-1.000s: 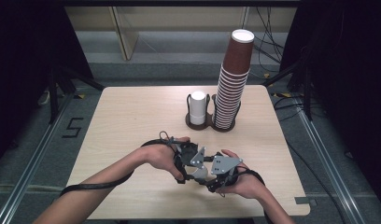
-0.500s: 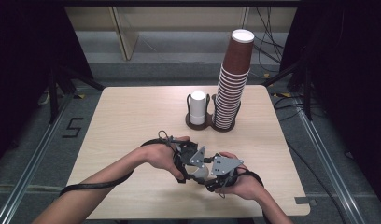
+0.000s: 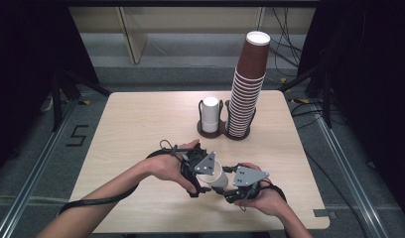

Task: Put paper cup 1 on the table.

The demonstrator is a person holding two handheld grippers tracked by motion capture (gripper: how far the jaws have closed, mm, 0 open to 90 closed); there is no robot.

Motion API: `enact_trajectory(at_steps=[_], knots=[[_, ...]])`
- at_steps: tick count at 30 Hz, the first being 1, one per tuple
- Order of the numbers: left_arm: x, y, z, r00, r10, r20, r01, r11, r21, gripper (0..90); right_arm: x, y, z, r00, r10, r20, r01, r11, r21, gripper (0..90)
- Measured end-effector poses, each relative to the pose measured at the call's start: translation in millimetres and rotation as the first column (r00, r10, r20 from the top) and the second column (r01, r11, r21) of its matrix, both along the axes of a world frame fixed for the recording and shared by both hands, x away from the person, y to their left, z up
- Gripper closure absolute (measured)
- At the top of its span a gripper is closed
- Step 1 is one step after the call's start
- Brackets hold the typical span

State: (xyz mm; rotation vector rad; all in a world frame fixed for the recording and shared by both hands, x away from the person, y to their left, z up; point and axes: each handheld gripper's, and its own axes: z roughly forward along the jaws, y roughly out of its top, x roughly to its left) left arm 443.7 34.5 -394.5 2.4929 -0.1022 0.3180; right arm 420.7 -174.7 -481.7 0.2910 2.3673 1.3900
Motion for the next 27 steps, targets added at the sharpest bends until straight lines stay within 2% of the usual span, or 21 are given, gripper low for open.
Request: enact_trajectory(at_steps=[1, 2, 5, 6, 7, 8, 9, 10, 11, 12, 14, 15, 16, 17, 19, 20, 21, 22, 23, 25, 27], knots=[[0.0, 2.0, 0.9, 1.0000, 0.007, -0.005, -0.007, 0.9998, -0.019, 3.6, -1.1, -1.2, -0.5, 0.9999, -0.010, -0.014, 0.010, 0.9999, 0.008, 33.2], [0.0, 3.3, 1.5, 0.9999, 0.016, -0.006, -0.016, 0.9993, -0.035, 2.8, -0.4, -4.0, -0.7, 0.9999, -0.015, 0.002, 0.015, 0.9998, 0.013, 33.2], [0.2, 10.0, 3.8, 0.9989, 0.045, -0.016, -0.046, 0.9949, -0.090, 1.9, -1.9, -11.6, -2.3, 0.9985, -0.052, -0.018, 0.052, 0.9980, 0.036, 33.1], [0.1, 12.6, 3.2, 0.9982, 0.058, -0.012, -0.059, 0.9909, -0.121, 1.7, -1.5, -14.1, -2.6, 0.9981, -0.061, -0.008, 0.062, 0.9972, 0.043, 33.1], [0.2, 15.9, 3.3, 0.9976, 0.068, -0.011, -0.069, 0.9885, -0.135, 1.7, -2.1, -17.0, -3.1, 0.9966, -0.081, -0.019, 0.082, 0.9950, 0.057, 33.0], [0.3, 20.4, 3.0, 0.9968, 0.080, -0.008, -0.080, 0.9848, -0.154, 1.5, -1.4, -20.8, -3.1, 0.9960, -0.089, -0.010, 0.089, 0.9940, 0.063, 33.0], [0.0, 23.5, 1.9, 0.9951, 0.095, -0.026, -0.098, 0.9790, -0.178, 1.5, -2.1, -25.1, -3.5, 0.9931, -0.116, -0.019, 0.117, 0.9898, 0.082, 33.0], [-0.8, 26.5, -0.4, 0.9928, 0.116, -0.030, -0.119, 0.9706, -0.209, 1.5, -2.1, -28.9, -4.1, 0.9913, -0.129, -0.025, 0.131, 0.9871, 0.092, 33.0], [-0.6, 29.2, -1.2, 0.9920, 0.124, -0.026, -0.126, 0.9687, -0.214, 1.5, -1.4, -33.4, -3.9, 0.9905, -0.136, -0.020, 0.137, 0.9862, 0.092, 33.0], [-1.4, 31.7, -3.9, 0.9888, 0.144, -0.037, -0.149, 0.9603, -0.236, 1.5, -1.9, -36.2, -4.1, 0.9874, -0.156, -0.027, 0.158, 0.9823, 0.101, 33.0], [-2.4, 38.2, -8.9, 0.9855, 0.165, -0.039, -0.169, 0.9536, -0.249, 1.5, -1.5, -43.2, -5.8, 0.9819, -0.186, -0.037, 0.189, 0.9747, 0.119, 32.9], [-3.4, 40.2, -11.9, 0.9823, 0.180, -0.051, -0.187, 0.9462, -0.264, 1.5, -1.6, -47.7, -6.4, 0.9774, -0.204, -0.057, 0.210, 0.9696, 0.126, 32.9], [-3.7, 43.0, -14.1, 0.9821, 0.181, -0.052, -0.188, 0.9477, -0.257, 1.6, -1.4, -50.1, -7.5, 0.9738, -0.219, -0.060, 0.226, 0.9637, 0.142, 32.9], [-5.1, 44.7, -17.3, 0.9802, 0.190, -0.055, -0.198, 0.9440, -0.264, 1.6, -1.6, -53.3, -8.2, 0.9694, -0.236, -0.068, 0.243, 0.9596, 0.142, 32.9], [-8.5, 47.1, -23.1, 0.9766, 0.202, -0.076, -0.215, 0.9361, -0.279, 1.6, -1.0, -58.6, -8.7, 0.9641, -0.256, -0.070, 0.263, 0.9556, 0.132, 32.9], [-9.7, 48.6, -25.8, 0.9765, 0.201, -0.079, -0.215, 0.9365, -0.277, 1.7, 0.8, -60.9, -10.0, 0.9621, -0.268, -0.052, 0.272, 0.9532, 0.132, 32.9], [-11.2, 49.5, -28.8, 0.9753, 0.205, -0.083, -0.220, 0.9337, -0.283, 1.7, 0.0, -63.0, -10.6, 0.9548, -0.286, -0.081, 0.295, 0.9470, 0.128, 32.8], [-12.7, 50.5, -31.2, 0.9741, 0.209, -0.086, -0.225, 0.9320, -0.284, 1.7, 2.0, -65.2, -11.5, 0.9544, -0.291, -0.069, 0.297, 0.9476, 0.118, 32.9], [-13.4, 51.6, -33.1, 0.9745, 0.206, -0.089, -0.223, 0.9332, -0.282, 1.7, 2.0, -65.9, -13.2, 0.9465, -0.309, -0.094, 0.318, 0.9412, 0.114, 32.8], [-16.1, 53.5, -36.5, 0.9714, 0.219, -0.093, -0.236, 0.9282, -0.288, 1.7, 3.4, -68.5, -14.7, 0.9378, -0.331, -0.103, 0.341, 0.9357, 0.092, 32.8], [-18.3, 55.4, -40.2, 0.9676, 0.230, -0.103, -0.251, 0.9194, -0.303, 1.7, 5.2, -69.2, -16.7, 0.9315, -0.346, -0.111, 0.356, 0.9309, 0.082, 32.8]])
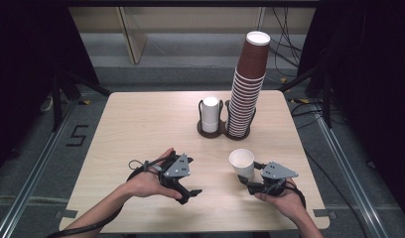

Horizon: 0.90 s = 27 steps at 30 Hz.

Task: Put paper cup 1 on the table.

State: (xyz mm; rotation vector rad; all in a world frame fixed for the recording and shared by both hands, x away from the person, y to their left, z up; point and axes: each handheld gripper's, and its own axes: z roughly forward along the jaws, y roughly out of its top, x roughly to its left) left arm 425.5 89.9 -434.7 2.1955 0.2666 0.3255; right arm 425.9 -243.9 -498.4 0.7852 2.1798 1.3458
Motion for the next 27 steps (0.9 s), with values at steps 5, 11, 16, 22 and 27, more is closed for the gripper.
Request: enact_trajectory(at_steps=[5, 11, 16, 22, 27], knots=[[-1.8, 5.9, -8.6, 0.9995, 0.029, -0.015, -0.029, 0.9994, -0.016, 1.8, 0.7, -0.2, -4.7, 0.9990, -0.022, -0.038, 0.022, 0.9997, 0.004, 32.6], [-2.3, 9.9, -16.0, 0.9978, 0.056, -0.036, -0.057, 0.9982, -0.021, 1.7, 1.2, -0.7, -4.6, 0.9981, -0.014, -0.060, 0.011, 0.9985, -0.054, 32.1], [-2.2, 10.1, -21.8, 0.9963, 0.074, -0.043, -0.076, 0.9964, -0.039, 1.7, 0.1, 0.1, -2.6, 0.9955, -0.020, -0.093, 0.014, 0.9981, -0.060, 31.6], [-2.7, 10.0, -25.0, 0.9950, 0.087, -0.049, -0.090, 0.9943, -0.057, 1.7, -4.4, -3.5, -2.8, 0.9924, -0.031, -0.119, 0.024, 0.9977, -0.063, 30.1], [-0.5, 9.8, -23.1, 0.9930, 0.099, -0.064, -0.104, 0.9919, -0.073, 1.5, -8.4, -6.2, 0.9, 0.9923, -0.031, -0.120, 0.020, 0.9955, -0.092, 18.9]])
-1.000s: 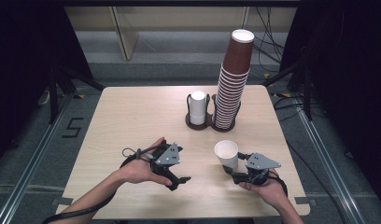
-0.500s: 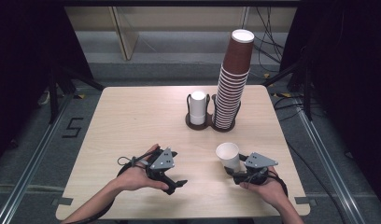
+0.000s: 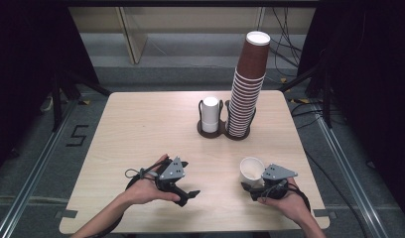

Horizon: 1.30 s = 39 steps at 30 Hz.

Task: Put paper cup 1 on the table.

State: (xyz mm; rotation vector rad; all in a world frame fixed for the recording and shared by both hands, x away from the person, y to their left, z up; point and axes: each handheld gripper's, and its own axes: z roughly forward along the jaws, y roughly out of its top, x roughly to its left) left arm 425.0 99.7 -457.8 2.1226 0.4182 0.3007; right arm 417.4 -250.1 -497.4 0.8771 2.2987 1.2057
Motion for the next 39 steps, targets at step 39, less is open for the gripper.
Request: enact_trajectory(at_steps=[39], knots=[[53.5, -21.4, 42.3, 0.9869, 0.117, 0.110, -0.093, 0.9748, -0.203, 1.2, 23.0, -15.3, 90.1, 0.9843, -0.089, 0.152, 0.057, 0.9787, 0.197, 1.3]])
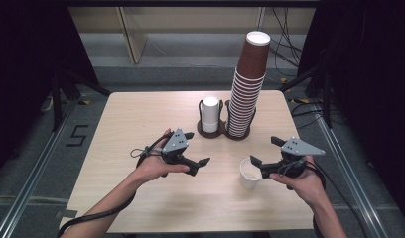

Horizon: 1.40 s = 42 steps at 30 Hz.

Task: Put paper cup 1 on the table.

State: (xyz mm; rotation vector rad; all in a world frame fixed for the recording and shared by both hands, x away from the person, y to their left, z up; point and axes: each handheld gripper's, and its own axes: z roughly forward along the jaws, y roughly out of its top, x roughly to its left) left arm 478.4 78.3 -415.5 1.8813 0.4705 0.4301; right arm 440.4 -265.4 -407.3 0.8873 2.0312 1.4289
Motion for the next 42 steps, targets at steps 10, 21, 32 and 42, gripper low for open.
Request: enact_trajectory(at_steps=[10, 21, 32, 42], knots=[[26.2, -31.8, 18.4, 0.9971, 0.050, 0.058, -0.046, 0.9963, -0.072, 1.1, 30.1, -2.5, 17.2, 0.9963, -0.086, -0.012, 0.086, 0.9908, 0.104, 2.6], [58.5, -61.9, 45.7, 0.9913, 0.094, 0.092, -0.082, 0.9891, -0.123, 1.0, 60.0, 0.2, 58.3, 0.9895, -0.141, 0.030, 0.136, 0.9814, 0.135, 3.3], [90.7, -83.8, 60.1, 0.9864, 0.124, 0.109, -0.110, 0.9865, -0.121, 1.0, 95.3, 13.1, 100.3, 0.9853, -0.153, 0.076, 0.142, 0.9810, 0.132, 4.4], [113.1, -100.9, 82.6, 0.9848, 0.135, 0.109, -0.116, 0.9792, -0.167, 1.0, 114.6, 22.2, 130.5, 0.9722, -0.200, 0.122, 0.179, 0.9703, 0.162, 3.3]])
